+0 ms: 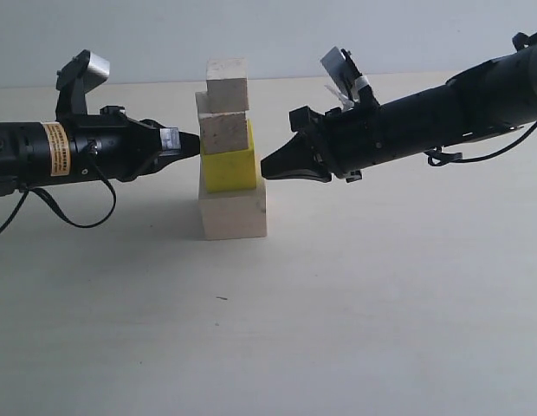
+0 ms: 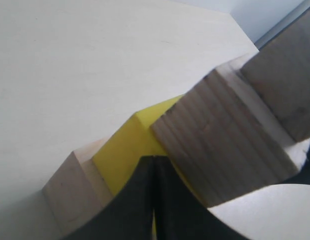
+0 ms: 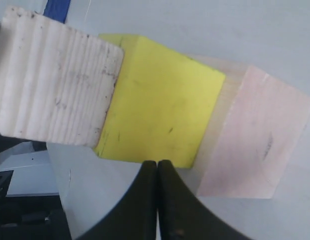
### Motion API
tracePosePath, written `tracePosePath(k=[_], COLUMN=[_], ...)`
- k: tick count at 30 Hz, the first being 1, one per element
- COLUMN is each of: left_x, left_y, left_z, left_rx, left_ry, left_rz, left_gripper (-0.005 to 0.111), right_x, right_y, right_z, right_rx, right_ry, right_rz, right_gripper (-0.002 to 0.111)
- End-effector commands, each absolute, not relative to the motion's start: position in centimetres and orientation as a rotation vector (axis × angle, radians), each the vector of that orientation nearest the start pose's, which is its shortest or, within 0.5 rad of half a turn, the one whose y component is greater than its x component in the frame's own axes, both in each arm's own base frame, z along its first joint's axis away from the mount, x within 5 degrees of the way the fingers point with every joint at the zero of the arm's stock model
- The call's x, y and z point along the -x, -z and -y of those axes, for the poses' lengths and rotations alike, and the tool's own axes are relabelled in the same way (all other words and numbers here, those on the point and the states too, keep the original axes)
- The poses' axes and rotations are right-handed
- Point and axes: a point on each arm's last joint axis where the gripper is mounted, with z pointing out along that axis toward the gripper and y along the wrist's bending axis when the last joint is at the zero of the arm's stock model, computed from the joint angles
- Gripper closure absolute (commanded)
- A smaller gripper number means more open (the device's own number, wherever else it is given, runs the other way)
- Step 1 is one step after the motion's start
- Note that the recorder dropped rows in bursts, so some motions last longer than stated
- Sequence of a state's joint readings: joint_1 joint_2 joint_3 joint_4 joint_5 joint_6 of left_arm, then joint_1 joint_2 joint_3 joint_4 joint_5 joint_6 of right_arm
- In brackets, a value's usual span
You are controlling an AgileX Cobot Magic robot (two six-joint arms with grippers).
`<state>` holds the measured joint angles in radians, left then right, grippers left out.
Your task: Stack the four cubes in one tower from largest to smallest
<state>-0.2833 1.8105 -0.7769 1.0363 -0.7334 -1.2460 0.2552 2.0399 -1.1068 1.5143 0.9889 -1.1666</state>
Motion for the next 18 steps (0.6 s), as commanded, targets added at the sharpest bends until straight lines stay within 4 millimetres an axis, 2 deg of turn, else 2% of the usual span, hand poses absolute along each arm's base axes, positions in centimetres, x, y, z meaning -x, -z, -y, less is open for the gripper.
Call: tracePosePath(k=[1,11,18], left_x=[-30.75,-30.75,-30.71], left_y=[-16.24,-16.24,-16.21], left_z=[14.23,14.23,14.25], left_rx=[-0.318,-0.313,-0.319], left_ry=[1.015,1.017,1.019], left_rz=[-2.111,-2.113,-2.116], left_gripper=[0.107,0.107,0.107], right_x=[-34.47,-34.63,-35.4], right_y=[-14.63,-14.49,-15.2], right_z=[-16.91,-16.82,-16.94], right_rx=[0.41,0.417,0.445], right_ry=[-1.458,-1.418,-1.387], right_rz=[-2.403,-2.401,-2.392], right_gripper=[0.108,0.108,0.108])
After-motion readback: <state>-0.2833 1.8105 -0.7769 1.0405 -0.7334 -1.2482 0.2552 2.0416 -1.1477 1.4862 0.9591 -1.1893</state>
